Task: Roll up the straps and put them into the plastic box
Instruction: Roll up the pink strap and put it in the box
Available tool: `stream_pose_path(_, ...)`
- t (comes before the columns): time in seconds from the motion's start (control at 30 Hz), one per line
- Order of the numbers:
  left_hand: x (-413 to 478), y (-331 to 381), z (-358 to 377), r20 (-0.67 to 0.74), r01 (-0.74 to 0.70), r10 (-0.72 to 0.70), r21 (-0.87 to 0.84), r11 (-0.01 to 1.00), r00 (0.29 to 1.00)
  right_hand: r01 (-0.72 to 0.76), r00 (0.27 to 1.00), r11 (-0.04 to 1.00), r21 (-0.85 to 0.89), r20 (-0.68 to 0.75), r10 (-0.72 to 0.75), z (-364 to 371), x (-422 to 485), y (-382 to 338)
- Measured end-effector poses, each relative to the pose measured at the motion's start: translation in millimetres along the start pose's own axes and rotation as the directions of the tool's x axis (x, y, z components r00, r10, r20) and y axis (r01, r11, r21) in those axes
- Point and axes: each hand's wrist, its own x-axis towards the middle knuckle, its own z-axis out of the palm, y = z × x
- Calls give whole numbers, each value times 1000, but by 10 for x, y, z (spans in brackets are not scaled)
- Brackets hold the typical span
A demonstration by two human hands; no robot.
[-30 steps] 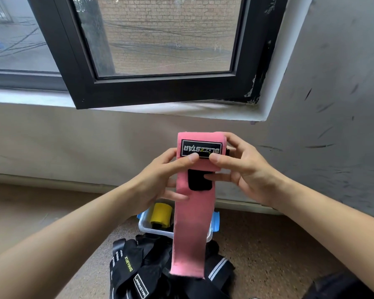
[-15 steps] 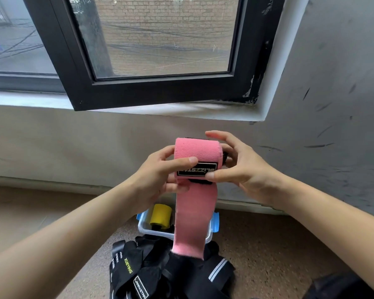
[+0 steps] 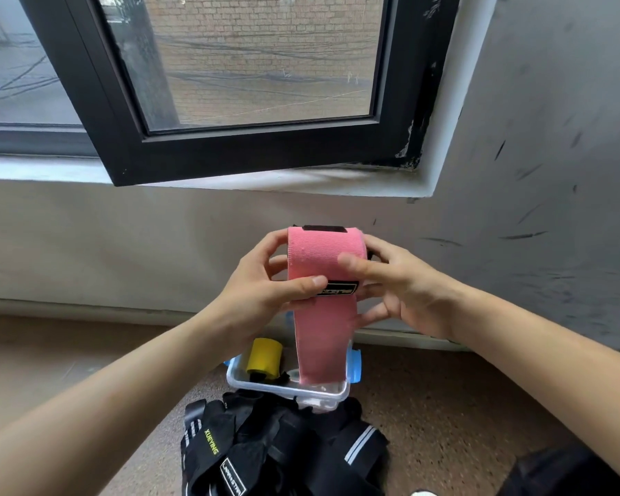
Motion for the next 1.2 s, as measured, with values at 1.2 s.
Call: stream_pose_path(1.2, -43, 79, -67, 26, 18, -20, 80, 997, 999, -60, 997, 995, 74, 52, 56, 72, 38, 72)
